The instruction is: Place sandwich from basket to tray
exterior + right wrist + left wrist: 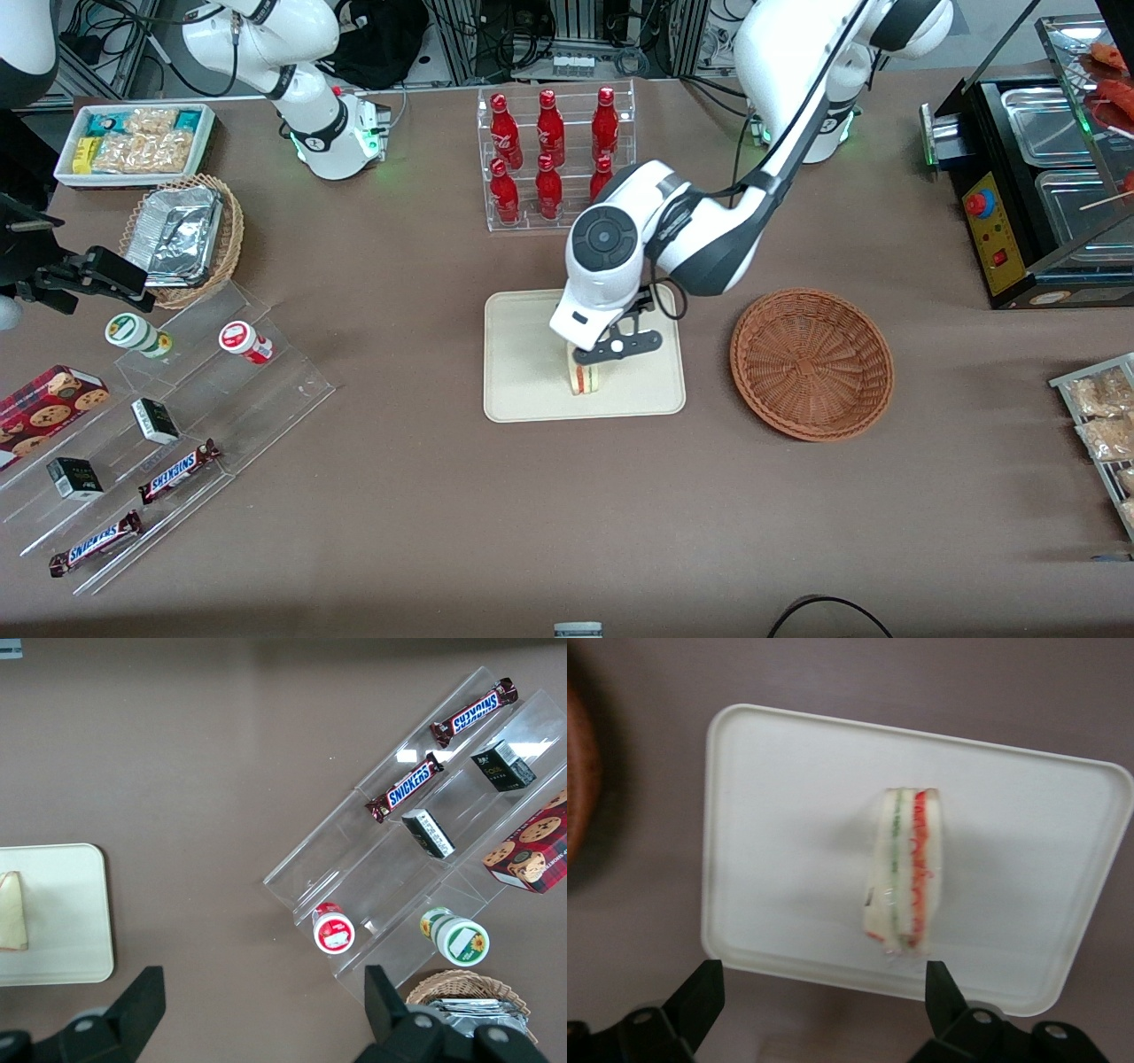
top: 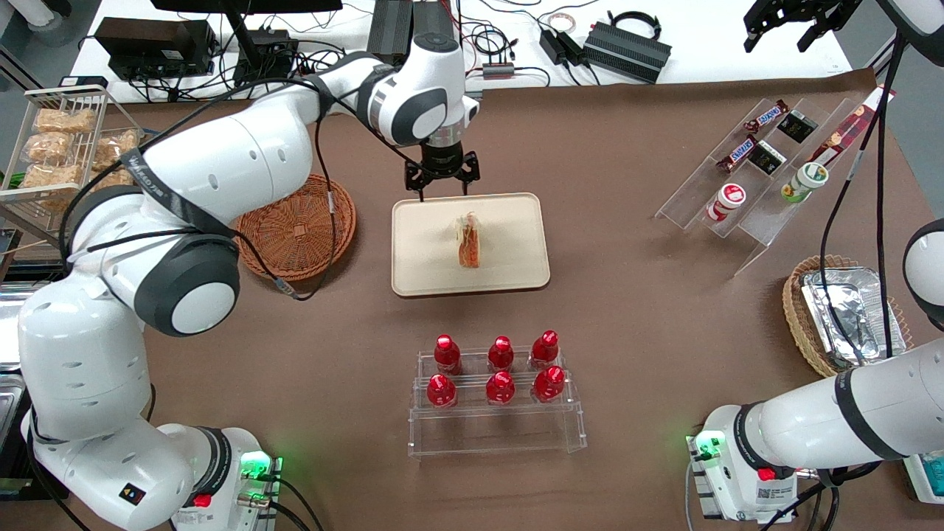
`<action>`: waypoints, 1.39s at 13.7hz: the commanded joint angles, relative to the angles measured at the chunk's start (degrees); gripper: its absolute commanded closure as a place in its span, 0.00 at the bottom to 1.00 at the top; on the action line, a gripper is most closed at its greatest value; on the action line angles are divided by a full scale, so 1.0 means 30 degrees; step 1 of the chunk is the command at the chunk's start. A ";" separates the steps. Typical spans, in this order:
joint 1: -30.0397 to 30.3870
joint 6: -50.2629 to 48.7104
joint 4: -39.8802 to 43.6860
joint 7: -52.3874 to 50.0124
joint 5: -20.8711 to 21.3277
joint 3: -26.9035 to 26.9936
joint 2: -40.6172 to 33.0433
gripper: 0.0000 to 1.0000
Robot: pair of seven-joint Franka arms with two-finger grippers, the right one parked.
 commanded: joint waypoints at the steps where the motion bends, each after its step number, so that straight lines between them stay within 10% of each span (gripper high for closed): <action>1: -0.0204 -0.1034 -0.0474 0.0007 0.0234 0.1393 -0.0643 0.00; 19: 0.8872 -0.5517 -0.6070 1.4361 -0.0088 0.1693 -0.9196 0.00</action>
